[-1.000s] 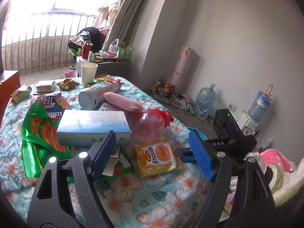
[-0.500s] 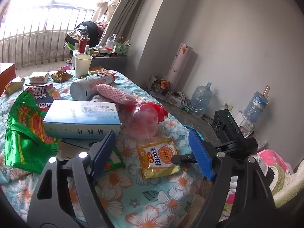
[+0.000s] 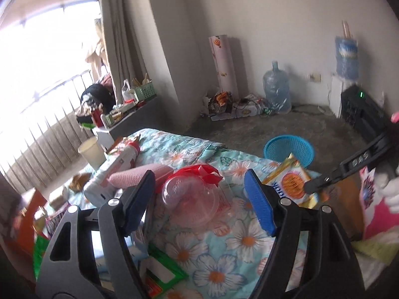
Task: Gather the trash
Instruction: 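Grasp the yellow Enaak packet with the right gripper while the left grasps the red plastic bag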
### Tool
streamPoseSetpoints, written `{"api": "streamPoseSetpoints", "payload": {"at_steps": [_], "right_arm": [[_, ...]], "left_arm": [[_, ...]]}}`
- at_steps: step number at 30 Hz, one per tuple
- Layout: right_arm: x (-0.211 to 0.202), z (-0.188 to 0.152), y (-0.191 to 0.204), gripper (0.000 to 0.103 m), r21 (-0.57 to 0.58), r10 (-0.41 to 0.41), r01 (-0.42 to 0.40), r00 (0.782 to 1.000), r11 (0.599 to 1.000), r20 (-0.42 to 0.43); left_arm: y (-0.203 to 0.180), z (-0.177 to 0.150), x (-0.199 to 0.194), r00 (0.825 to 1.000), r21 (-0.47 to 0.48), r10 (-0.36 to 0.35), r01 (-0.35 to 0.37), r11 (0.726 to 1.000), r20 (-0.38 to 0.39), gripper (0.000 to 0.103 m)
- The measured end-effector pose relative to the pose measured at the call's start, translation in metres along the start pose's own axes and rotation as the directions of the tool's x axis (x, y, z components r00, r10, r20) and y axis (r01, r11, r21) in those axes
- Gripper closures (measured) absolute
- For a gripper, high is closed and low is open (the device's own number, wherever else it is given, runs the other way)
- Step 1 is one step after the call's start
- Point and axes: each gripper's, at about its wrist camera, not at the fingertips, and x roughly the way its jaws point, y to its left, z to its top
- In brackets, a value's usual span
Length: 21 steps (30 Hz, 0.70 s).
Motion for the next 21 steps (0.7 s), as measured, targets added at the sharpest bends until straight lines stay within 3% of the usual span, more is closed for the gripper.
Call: {"api": "streamPoseSetpoints", "payload": {"at_steps": [4,9,14,17,21], "right_arm": [[-0.011,0.006,-0.017,0.093,0.023,0.007,-0.008,1.000,1.000,0.023],[-0.015,0.005,-0.032,0.093,0.059,0.022,-0.024,0.999,0.998,0.046],[-0.014,0.006,-0.039,0.093,0.078,0.041,-0.045,0.998,0.996,0.052],[-0.012,0.005,-0.042,0.093,0.086,0.053,-0.057,0.997,0.995,0.050],[-0.012,0.003,-0.046,0.093,0.094,0.067,-0.072,0.997,0.993,0.049]], "left_arm": [[-0.023,0.006,0.029,0.997,0.214,0.072,-0.063,0.975,-0.036,0.042],[-0.039,0.010,0.058,0.992,0.385,0.106,-0.072,0.920,-0.068,0.042],[-0.054,-0.001,0.085,0.983,0.582,0.159,-0.075,0.810,-0.095,0.044],[-0.057,-0.007,0.097,0.976,0.649,0.176,-0.053,0.759,-0.125,0.053],[-0.054,-0.010,0.105,0.970,0.678,0.183,-0.026,0.734,-0.161,0.078]]}}
